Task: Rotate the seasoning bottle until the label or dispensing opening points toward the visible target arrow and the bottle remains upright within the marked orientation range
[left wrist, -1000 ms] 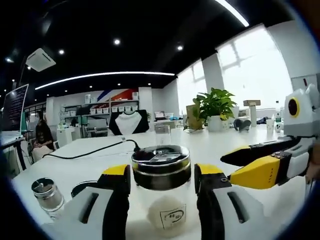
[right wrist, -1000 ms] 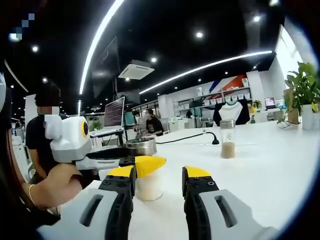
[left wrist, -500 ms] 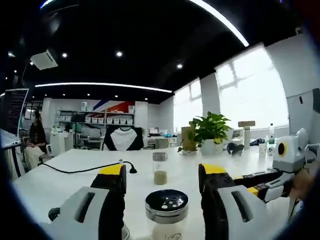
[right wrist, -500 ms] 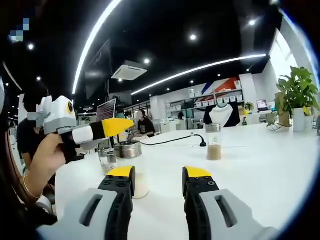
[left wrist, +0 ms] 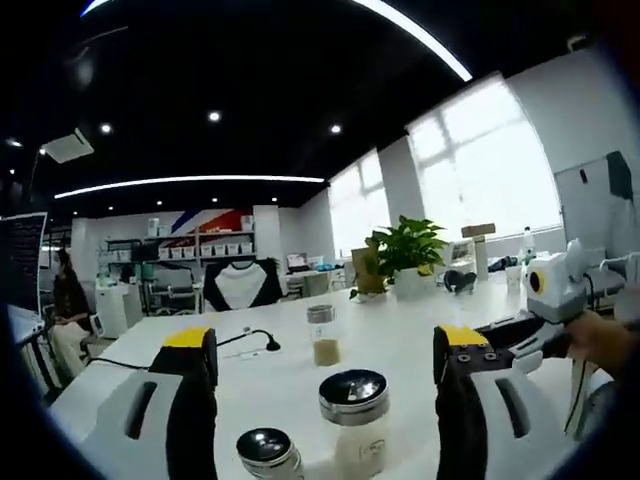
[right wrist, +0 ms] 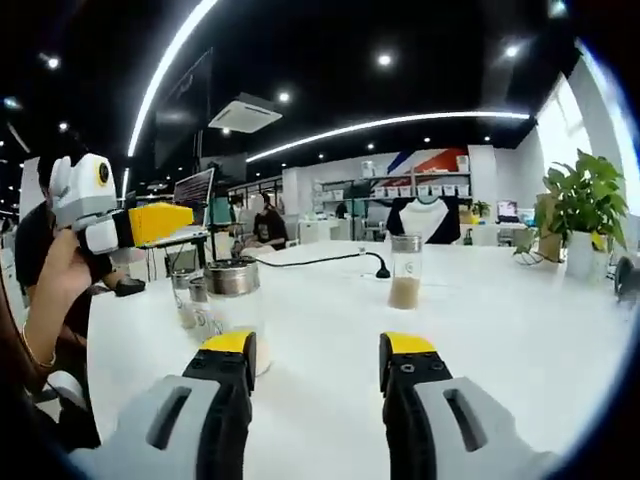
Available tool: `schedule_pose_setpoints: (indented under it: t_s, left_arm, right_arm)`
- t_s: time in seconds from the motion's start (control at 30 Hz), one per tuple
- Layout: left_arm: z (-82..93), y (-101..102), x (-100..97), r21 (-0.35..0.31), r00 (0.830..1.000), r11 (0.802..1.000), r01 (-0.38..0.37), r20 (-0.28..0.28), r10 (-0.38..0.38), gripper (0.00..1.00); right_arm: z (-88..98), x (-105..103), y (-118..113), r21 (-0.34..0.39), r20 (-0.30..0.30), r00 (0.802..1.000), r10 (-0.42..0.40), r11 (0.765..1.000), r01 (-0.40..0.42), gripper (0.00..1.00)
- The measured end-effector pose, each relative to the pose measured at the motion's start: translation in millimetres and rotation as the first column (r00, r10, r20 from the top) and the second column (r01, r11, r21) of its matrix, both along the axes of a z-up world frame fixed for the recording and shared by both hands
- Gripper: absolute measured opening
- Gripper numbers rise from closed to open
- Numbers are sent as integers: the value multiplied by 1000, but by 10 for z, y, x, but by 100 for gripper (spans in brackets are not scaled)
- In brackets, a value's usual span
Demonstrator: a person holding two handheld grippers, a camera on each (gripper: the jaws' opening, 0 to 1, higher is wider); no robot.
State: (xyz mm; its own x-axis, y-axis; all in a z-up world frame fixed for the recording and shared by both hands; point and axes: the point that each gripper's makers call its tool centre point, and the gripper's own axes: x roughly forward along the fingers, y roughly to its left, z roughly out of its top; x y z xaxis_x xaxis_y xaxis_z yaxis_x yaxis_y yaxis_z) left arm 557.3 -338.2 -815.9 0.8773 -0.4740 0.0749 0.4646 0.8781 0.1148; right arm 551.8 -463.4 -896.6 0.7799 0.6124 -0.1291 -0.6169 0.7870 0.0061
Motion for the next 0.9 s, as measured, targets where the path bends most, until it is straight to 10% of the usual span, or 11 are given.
schedule_pose_setpoints:
  t_s: [0.17,0.9]
  left_arm:
    - [-87,34,-29,22,1000,1000,0,-29,1,100]
    - [-119,319,-88,-46,997,998,-38,-66,35,95]
  right_arm:
    - [125,79,-71,9,54,997,-46,999,46,78]
    - [410,566,-106,-23,48,999,-5,1000,6,71]
